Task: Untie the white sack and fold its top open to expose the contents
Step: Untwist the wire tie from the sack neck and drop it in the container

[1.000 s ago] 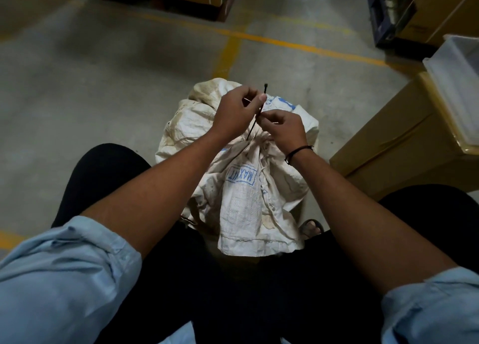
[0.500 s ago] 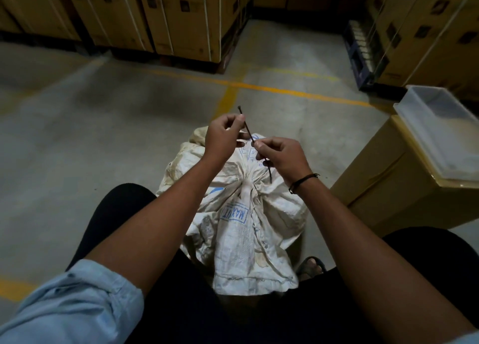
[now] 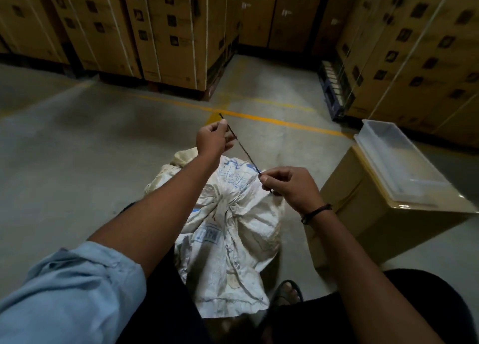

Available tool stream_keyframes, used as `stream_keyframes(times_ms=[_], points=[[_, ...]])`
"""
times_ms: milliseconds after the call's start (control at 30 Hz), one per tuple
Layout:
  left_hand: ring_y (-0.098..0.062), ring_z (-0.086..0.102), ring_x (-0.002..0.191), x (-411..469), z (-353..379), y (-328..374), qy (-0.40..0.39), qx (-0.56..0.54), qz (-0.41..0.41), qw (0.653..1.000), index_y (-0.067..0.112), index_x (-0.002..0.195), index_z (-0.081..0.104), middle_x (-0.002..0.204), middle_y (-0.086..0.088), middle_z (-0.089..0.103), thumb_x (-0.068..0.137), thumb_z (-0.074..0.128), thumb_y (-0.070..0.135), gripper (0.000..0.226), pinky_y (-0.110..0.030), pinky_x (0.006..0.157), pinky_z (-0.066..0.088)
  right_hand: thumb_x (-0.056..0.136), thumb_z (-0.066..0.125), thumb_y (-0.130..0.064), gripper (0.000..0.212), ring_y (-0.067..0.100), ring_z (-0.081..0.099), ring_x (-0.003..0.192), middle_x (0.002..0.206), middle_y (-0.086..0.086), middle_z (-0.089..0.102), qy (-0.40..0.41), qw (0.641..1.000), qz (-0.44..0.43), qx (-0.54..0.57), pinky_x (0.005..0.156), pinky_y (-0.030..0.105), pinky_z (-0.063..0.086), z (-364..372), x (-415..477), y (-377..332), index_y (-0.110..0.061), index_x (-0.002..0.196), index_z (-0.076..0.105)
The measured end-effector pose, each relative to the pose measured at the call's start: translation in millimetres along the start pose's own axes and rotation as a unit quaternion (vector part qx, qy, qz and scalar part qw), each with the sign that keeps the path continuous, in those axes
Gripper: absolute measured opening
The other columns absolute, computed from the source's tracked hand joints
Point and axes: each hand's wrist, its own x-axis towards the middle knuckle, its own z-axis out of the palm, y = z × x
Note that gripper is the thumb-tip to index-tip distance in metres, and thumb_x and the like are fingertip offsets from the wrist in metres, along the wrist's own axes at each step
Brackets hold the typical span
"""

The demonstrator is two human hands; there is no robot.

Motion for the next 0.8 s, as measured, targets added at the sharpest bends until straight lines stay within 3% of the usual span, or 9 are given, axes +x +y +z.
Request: stream_keyframes(times_ms=[133, 300, 467, 533, 700, 800], points=[[-0.002, 0.066, 0.048, 6, 53, 8, -0.032, -0.006, -0.006, 0.999, 0.006, 0.107, 0.061, 0.084, -0.007, 0.066, 0.103, 0.061, 0.021, 0.016, -0.020, 0.045, 0.053, 0.088, 0.074, -0.016, 0.007, 0.005, 0.070, 0.069, 0.075, 0.000, 0.076, 0.045, 0.998, 0.004, -0.036, 0.062, 0.022, 0.056, -44, -14, -6, -0.022, 0.085, 0.077], [-0.004, 0.067, 0.047, 5, 136, 9, -0.103, 0.035, -0.001, 0.994, 0.007, 0.099, 0.063, 0.085, -0.006, 0.070, 0.103, 0.059, 0.021, 0.015, -0.019, 0.043, 0.051, 0.087, 0.073, -0.013, 0.006, 0.002, 0.067, 0.064, 0.074, 0.002, 0.075, 0.133, 0.986, -0.004, -0.097, 0.056, 0.013, 0.052, -106, -16, -16, -0.012, 0.084, 0.078], [-0.014, 0.070, 0.060, 0, 220, 10, -0.162, 0.077, 0.008, 0.984, 0.007, 0.090, 0.067, 0.091, -0.012, 0.073, 0.099, 0.065, 0.019, 0.015, -0.020, 0.044, 0.048, 0.084, 0.070, -0.014, 0.010, 0.011, 0.066, 0.073, 0.074, -0.002, 0.072, 0.209, 0.950, -0.002, -0.231, 0.066, 0.027, 0.054, -168, -12, -1, -0.012, 0.077, 0.077], [-0.013, 0.068, 0.062, -2, 253, 4, -0.188, 0.129, 0.026, 0.973, 0.014, 0.076, 0.065, 0.090, -0.009, 0.074, 0.098, 0.065, 0.021, 0.023, -0.022, 0.050, 0.047, 0.084, 0.068, -0.013, 0.011, 0.009, 0.063, 0.072, 0.073, -0.002, 0.070, 0.244, 0.938, 0.004, -0.248, 0.064, 0.024, 0.051, -189, -12, 14, -0.013, 0.076, 0.075], [-0.017, 0.065, 0.084, -11, 332, -27, -0.218, 0.206, 0.080, 0.951, 0.020, 0.066, 0.067, 0.089, -0.004, 0.073, 0.089, 0.076, 0.027, 0.026, -0.026, 0.073, 0.050, 0.088, 0.067, -0.014, 0.011, 0.001, 0.061, 0.073, 0.076, -0.008, 0.069, 0.317, 0.913, 0.055, -0.252, 0.061, 0.010, 0.041, -231, -20, 63, -0.019, 0.084, 0.076], [-0.021, 0.070, 0.098, -9, 371, -51, -0.214, 0.220, 0.072, 0.949, 0.025, 0.062, 0.069, 0.093, 0.000, 0.077, 0.083, 0.082, 0.035, 0.027, -0.035, 0.094, 0.056, 0.089, 0.067, -0.017, 0.011, 0.008, 0.063, 0.075, 0.078, -0.006, 0.070, 0.385, 0.885, 0.095, -0.245, 0.062, 0.015, 0.044, -255, -17, 84, -0.017, 0.086, 0.077]])
